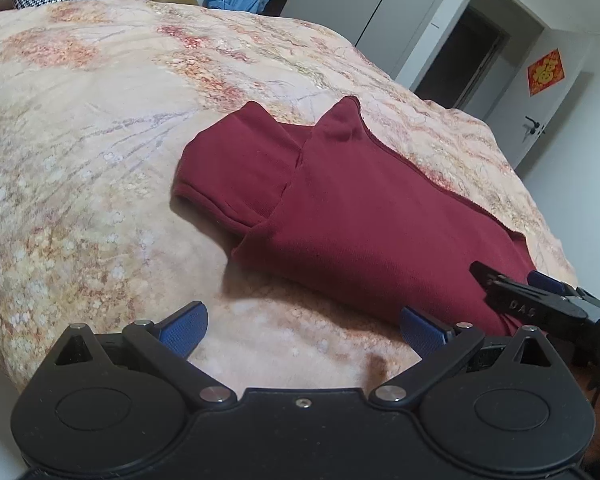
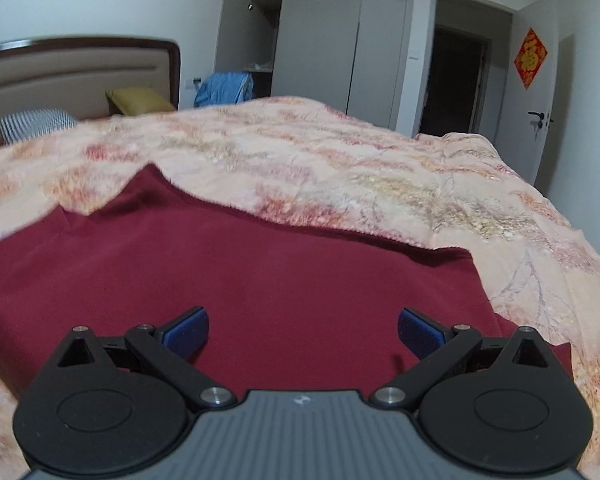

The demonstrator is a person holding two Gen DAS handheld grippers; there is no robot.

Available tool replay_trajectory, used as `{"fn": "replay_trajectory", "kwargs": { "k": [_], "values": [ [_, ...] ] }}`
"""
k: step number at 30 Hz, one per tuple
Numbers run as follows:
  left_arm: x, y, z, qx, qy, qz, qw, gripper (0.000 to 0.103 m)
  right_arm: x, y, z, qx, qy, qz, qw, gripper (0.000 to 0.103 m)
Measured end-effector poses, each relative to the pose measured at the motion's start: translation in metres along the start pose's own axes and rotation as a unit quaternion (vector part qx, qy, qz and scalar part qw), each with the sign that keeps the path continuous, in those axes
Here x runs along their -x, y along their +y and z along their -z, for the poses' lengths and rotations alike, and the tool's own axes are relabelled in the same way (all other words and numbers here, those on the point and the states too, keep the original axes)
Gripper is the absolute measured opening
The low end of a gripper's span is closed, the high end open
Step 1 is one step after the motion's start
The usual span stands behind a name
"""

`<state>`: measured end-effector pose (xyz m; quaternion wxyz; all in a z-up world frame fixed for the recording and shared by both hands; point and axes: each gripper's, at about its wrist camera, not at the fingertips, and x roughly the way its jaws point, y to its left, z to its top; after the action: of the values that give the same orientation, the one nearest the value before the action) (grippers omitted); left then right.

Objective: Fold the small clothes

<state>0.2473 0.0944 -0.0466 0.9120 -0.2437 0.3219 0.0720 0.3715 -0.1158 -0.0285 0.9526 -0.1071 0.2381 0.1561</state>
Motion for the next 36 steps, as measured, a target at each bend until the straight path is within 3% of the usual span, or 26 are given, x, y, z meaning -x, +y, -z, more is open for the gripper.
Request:
{"fn": "replay_trajectory", "kwargs": {
  "k": [4, 11, 23, 30, 36],
  "values": [
    [-0.001, 0.0, 0.0, 0.002, -0.001, 0.001, 1.0, 0.102, -0.002, 0.007, 0.017, -0.011, -0.007, 0.001, 1.0, 0.103],
    [-0.003, 0.007, -0.003, 0.029, -0.001, 0.007, 0.9996, 0.102, 0.02, 0.004, 0.054, -0.056, -0.057, -0.005, 0.997, 0.103],
    [-0.008, -0.006, 0.0, -0.009, 0.003, -0.023, 0.9997, 0.102, 0.022, -0.005, 0.059, -0.082, -0.058, -0.028, 0.994, 0.103],
    [-0.008, -0.005, -0.002, 0.004, 0.005, -0.024, 0.9997, 0.102, 0.024, -0.007, 0.061, -0.089, -0.064, -0.034, 0.993, 0.103],
    [-0.016, -0.024, -0.002, -0.018, 0.01, -0.066, 0.9976, 0.102, 0.024, -0.007, 0.062, -0.091, -0.067, -0.036, 0.993, 0.103]
  ]
}}
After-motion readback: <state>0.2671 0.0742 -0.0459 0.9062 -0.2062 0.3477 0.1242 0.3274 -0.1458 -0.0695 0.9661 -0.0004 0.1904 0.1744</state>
